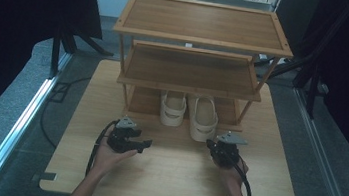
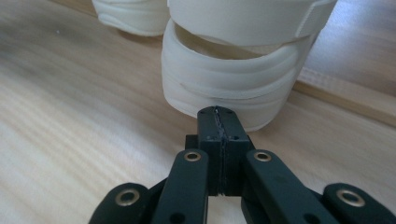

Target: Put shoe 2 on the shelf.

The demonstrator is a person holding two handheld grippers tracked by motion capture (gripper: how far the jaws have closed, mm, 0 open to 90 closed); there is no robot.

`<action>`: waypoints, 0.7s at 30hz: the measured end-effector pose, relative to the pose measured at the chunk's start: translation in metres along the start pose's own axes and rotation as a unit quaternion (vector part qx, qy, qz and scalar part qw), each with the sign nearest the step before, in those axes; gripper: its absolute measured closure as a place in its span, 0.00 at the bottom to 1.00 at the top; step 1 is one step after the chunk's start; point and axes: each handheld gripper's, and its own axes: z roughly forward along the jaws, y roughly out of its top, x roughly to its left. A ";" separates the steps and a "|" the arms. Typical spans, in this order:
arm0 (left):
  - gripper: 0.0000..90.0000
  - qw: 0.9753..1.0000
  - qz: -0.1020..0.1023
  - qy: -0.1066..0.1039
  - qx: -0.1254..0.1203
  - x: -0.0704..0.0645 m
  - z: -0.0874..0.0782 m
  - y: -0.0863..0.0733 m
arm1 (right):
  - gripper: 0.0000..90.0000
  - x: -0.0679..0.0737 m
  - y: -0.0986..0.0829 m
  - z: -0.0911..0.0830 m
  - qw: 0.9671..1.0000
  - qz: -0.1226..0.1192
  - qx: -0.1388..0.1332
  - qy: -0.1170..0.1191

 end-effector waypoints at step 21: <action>0.41 1.000 -0.001 0.001 -0.002 0.002 -0.001 0.000 | 0.98 0.007 0.022 0.041 0.999 0.012 -0.030 0.000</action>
